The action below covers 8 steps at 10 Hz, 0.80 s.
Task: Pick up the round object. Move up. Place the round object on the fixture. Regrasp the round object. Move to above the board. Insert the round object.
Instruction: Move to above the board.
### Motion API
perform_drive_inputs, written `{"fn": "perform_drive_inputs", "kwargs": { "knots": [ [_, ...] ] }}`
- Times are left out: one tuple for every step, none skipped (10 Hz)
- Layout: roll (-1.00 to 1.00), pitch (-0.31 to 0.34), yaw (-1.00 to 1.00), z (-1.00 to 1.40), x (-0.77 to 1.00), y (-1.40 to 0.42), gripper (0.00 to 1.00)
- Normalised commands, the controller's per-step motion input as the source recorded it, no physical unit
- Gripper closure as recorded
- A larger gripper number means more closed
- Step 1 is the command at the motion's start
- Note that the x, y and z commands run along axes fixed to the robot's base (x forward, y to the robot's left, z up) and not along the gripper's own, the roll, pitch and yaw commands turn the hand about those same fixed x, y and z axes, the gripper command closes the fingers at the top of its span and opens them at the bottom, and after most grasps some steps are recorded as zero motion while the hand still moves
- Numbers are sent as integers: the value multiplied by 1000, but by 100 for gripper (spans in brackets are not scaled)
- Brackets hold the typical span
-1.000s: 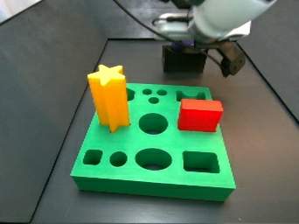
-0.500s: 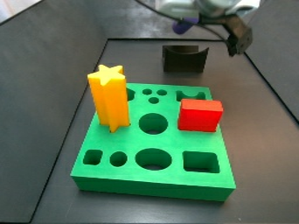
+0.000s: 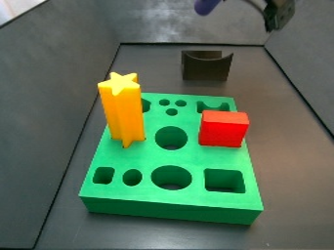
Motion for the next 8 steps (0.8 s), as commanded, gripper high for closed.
{"fn": "perform_drive_inputs", "kwargs": {
  "knots": [
    [-58, -22, -12, 1000, -68, 39, 100],
    [-56, -18, -20, 1000, -73, 35, 100],
    [-60, -3, -25, 938, -77, 26, 100],
    [-63, 9, -26, 777, -66, 21, 100],
    [-61, 25, -27, 562, -53, 11, 100],
    [-59, 31, -23, 452, -50, 5, 100],
    [-67, 51, -12, 172, -41, 1, 100],
    [-1000, -65, -117, 263, -469, -1000, 100]
  ]
}}
